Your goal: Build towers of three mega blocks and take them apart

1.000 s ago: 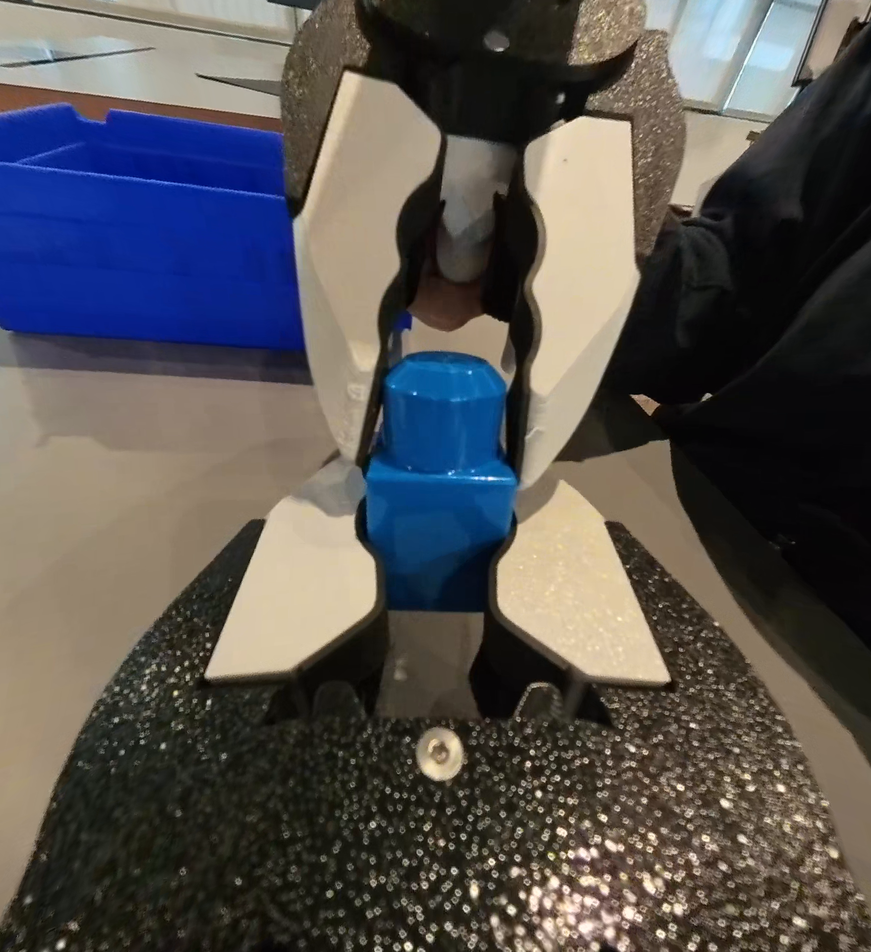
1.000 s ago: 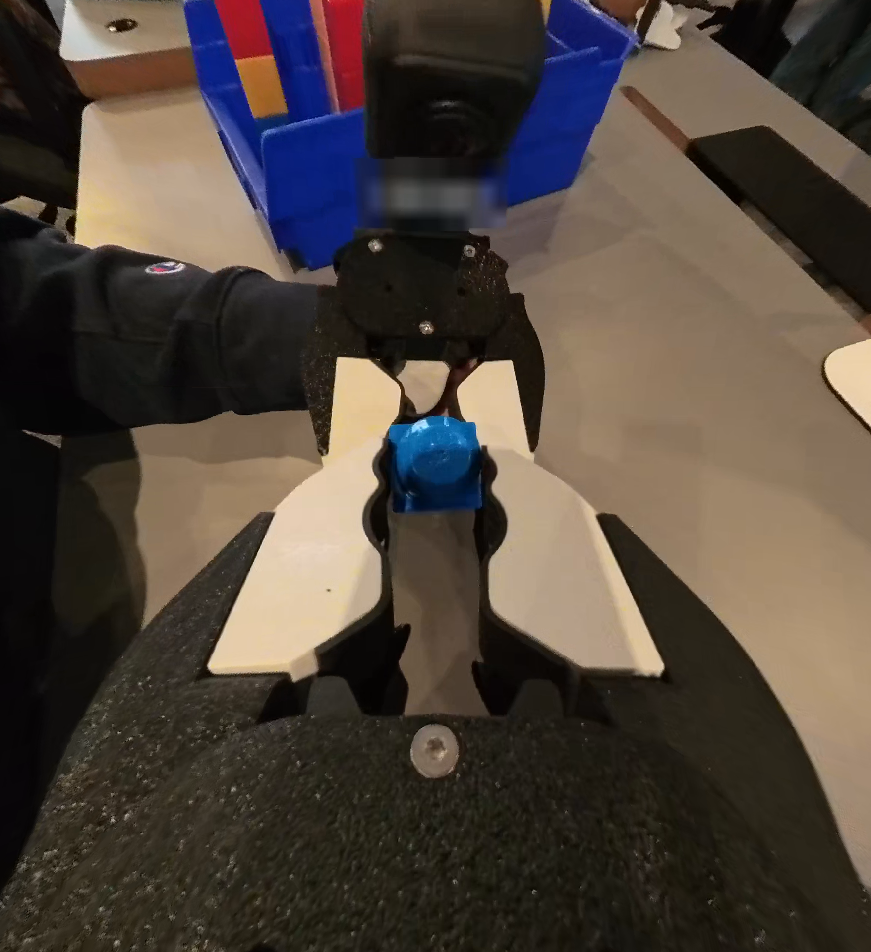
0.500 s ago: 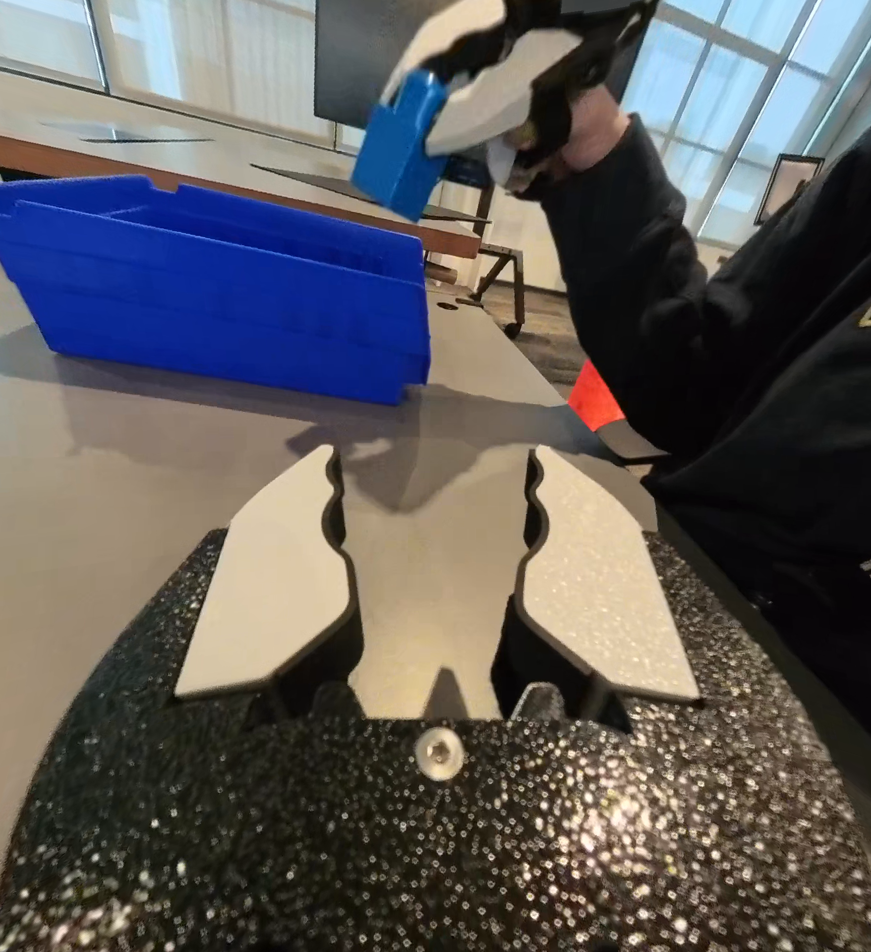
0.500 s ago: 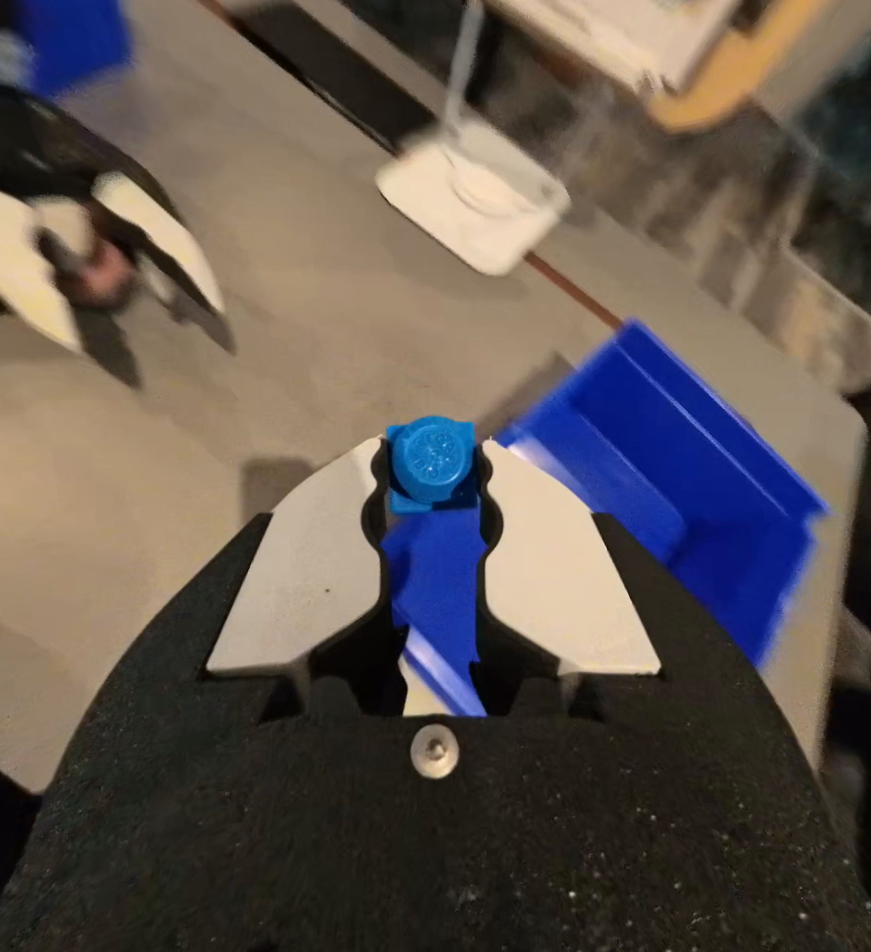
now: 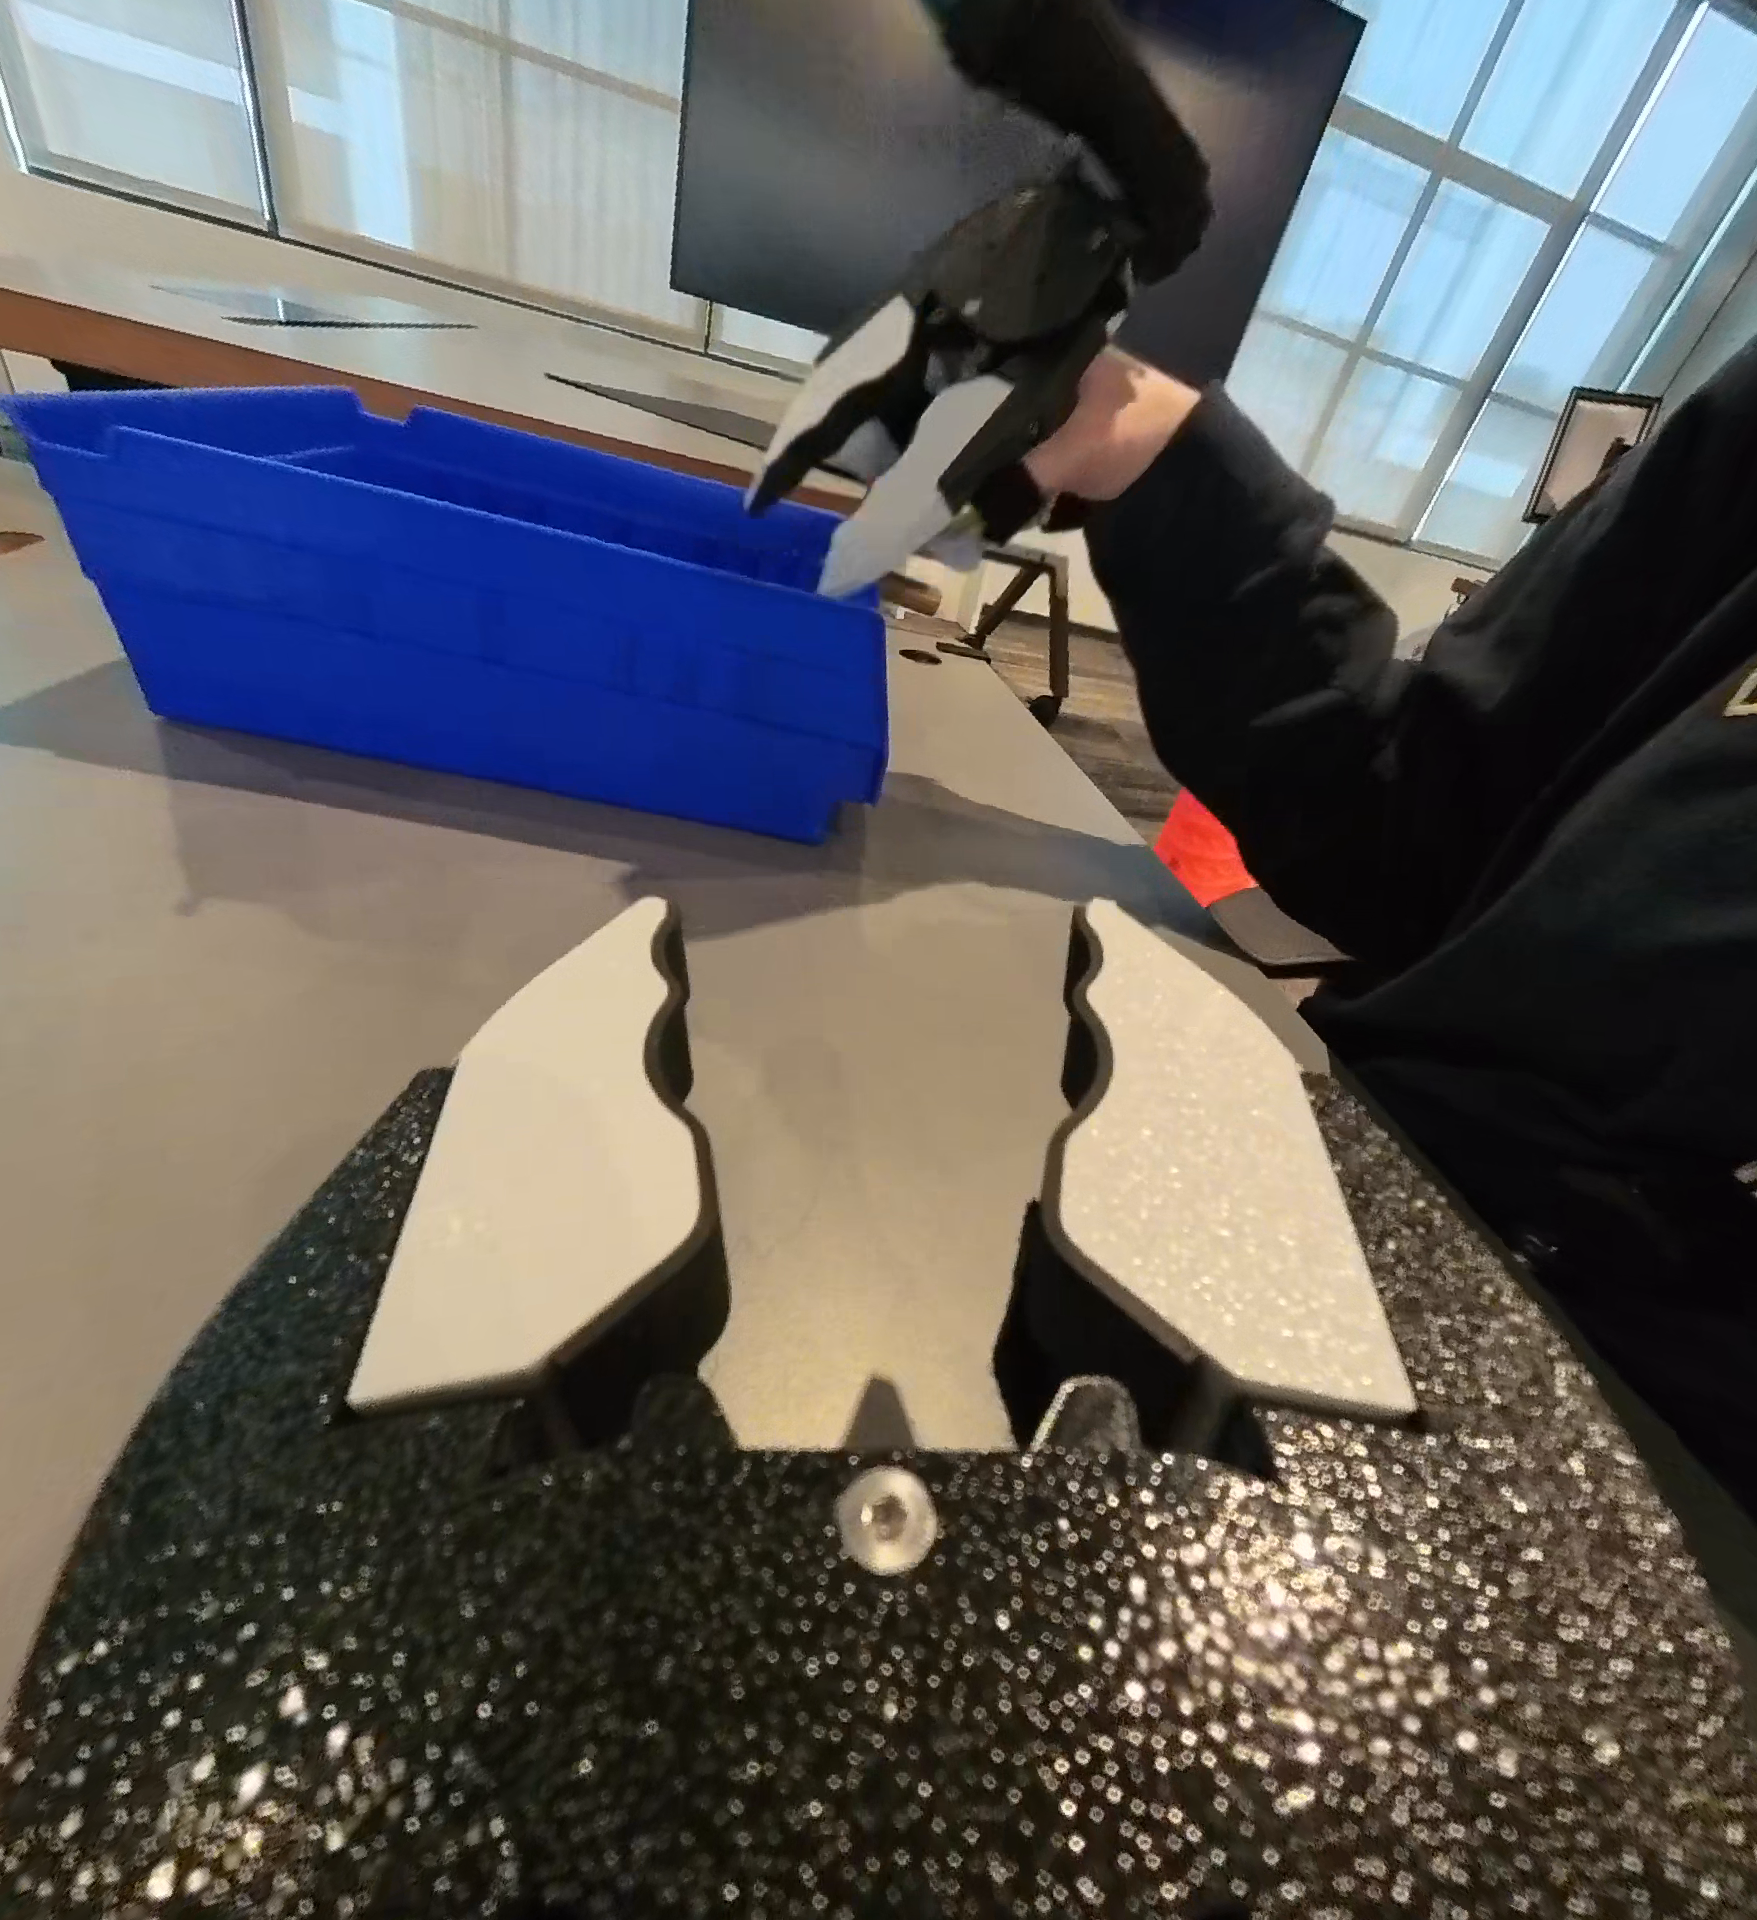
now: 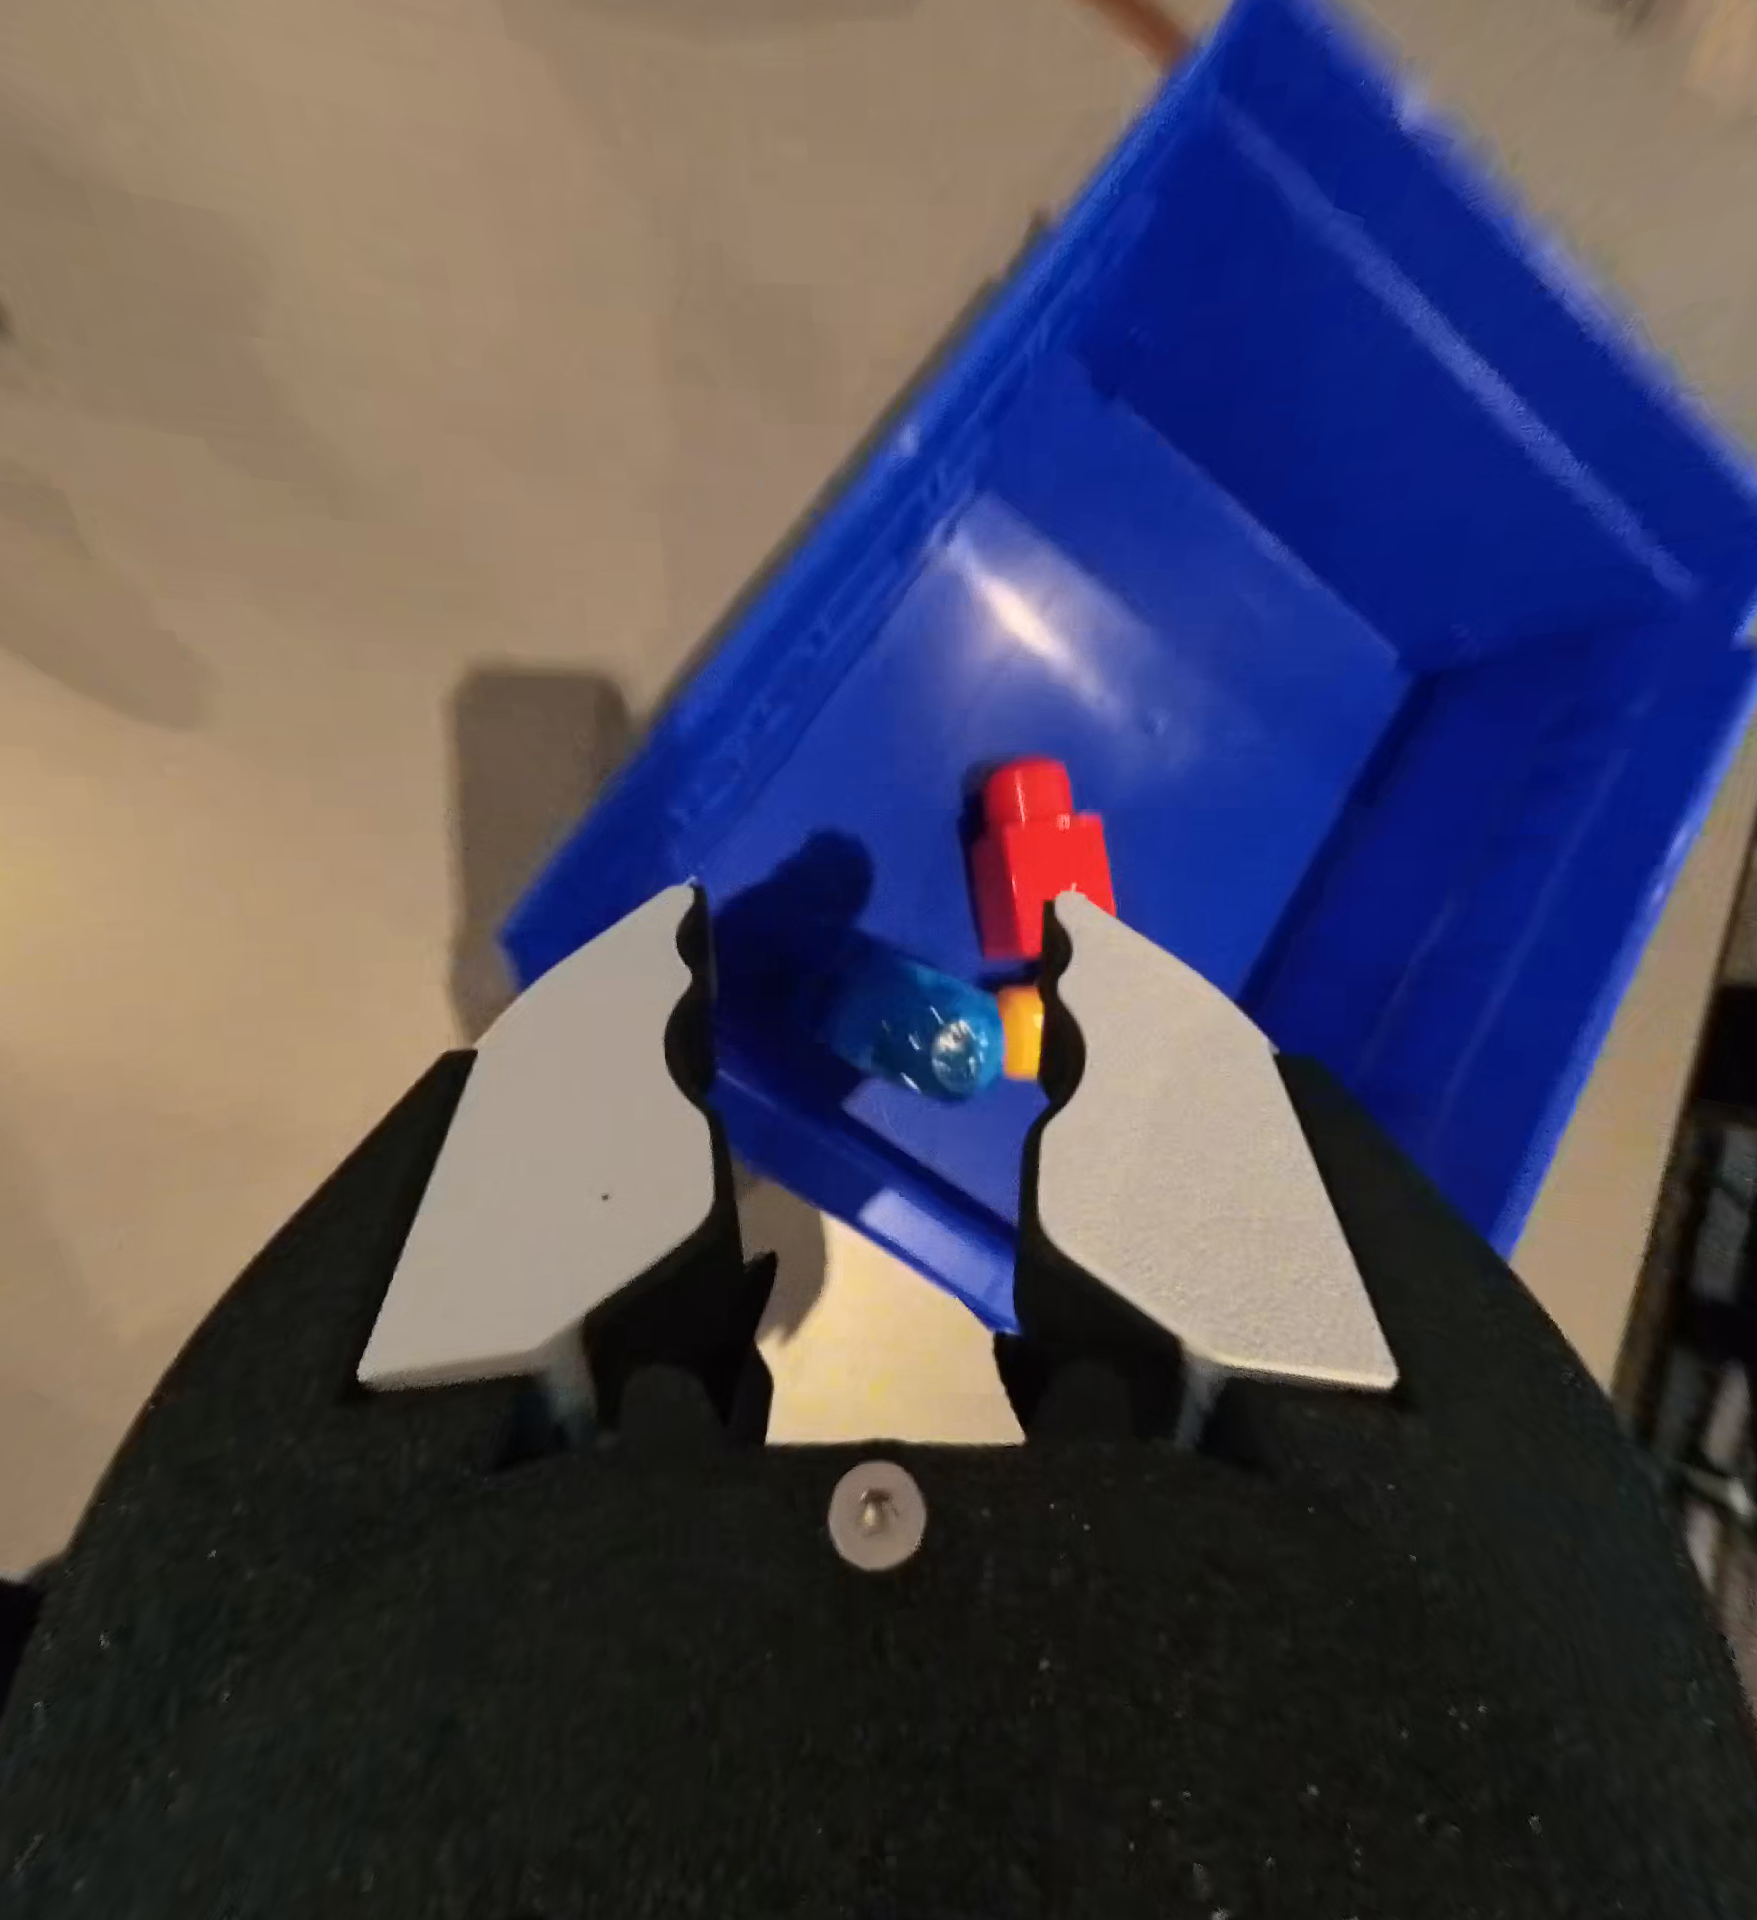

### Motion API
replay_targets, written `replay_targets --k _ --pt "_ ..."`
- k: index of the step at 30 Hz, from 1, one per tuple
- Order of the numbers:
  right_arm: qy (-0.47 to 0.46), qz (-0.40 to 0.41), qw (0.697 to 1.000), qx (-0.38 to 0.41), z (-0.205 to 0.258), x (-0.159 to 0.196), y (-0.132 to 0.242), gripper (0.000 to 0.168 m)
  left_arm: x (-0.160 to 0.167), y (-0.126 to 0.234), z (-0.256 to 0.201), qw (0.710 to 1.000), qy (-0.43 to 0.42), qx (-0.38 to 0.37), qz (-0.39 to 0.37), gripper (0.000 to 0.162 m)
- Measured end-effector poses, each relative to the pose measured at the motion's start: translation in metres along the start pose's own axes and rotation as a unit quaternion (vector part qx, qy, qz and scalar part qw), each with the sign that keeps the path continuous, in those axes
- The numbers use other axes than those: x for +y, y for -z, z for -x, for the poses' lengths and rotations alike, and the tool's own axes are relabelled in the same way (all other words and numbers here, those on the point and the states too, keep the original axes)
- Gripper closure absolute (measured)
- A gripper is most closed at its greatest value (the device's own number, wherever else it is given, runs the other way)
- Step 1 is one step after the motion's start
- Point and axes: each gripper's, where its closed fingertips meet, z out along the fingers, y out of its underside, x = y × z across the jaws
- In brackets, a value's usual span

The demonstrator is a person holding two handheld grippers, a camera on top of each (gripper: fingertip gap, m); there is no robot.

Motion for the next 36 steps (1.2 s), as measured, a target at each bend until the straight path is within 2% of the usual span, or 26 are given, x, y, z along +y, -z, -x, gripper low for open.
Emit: replay_targets --k 1,4,7,9,13,17,20,24,27,30,36 --pt "0.004 -0.038 0.999 -0.008 0.005 -0.015 0.009 0.109 -0.001 0.001 0.0 1.0 0.001 -0.002 -0.003 0.092" --pt "0.039 -0.168 0.984 -0.048 0.037 -0.065 0.037 0.116 -0.005 0.005 0.002 1.0 0.002 -0.016 -0.014 0.094" --pt "0.083 -0.247 0.959 -0.109 0.082 -0.099 0.05 0.117 -0.023 0.017 -0.003 0.998 0.003 -0.051 -0.043 0.096" --pt "0.105 -0.282 0.941 -0.155 0.111 -0.117 0.048 0.117 -0.037 0.029 -0.013 0.995 -0.011 -0.082 -0.063 0.098" --pt "0.131 -0.31 0.909 -0.245 0.169 -0.15 0.03 0.117 -0.048 0.071 -0.041 0.977 -0.046 -0.196 -0.077 0.102" --pt "0.147 -0.347 0.851 -0.366 0.253 -0.203 0.028 0.12 -0.048 0.131 -0.078 0.94 -0.068 -0.322 -0.093 0.105" --pt "0.167 -0.338 0.818 -0.435 0.326 -0.241 0.02 0.126 -0.047 0.177 -0.108 0.905 -0.086 -0.404 -0.103 0.106" --pt "0.271 -0.315 0.799 -0.434 0.412 -0.281 -0.003 0.12 -0.047 0.245 -0.137 0.846 -0.094 -0.511 -0.121 0.105" --pt "0.31 -0.318 0.789 -0.425 0.46 -0.311 -0.01 0.117 -0.042 0.278 -0.154 0.816 -0.083 -0.558 -0.127 0.103" --pt "0.332 -0.271 0.794 -0.431 0.5 -0.323 -0.025 0.108 -0.036 0.291 -0.165 0.799 -0.076 -0.583 -0.126 0.102" --pt "0.373 -0.18 0.826 -0.382 0.54 -0.32 -0.072 0.104 -0.018 0.294 -0.174 0.792 -0.034 -0.601 -0.096 0.092"
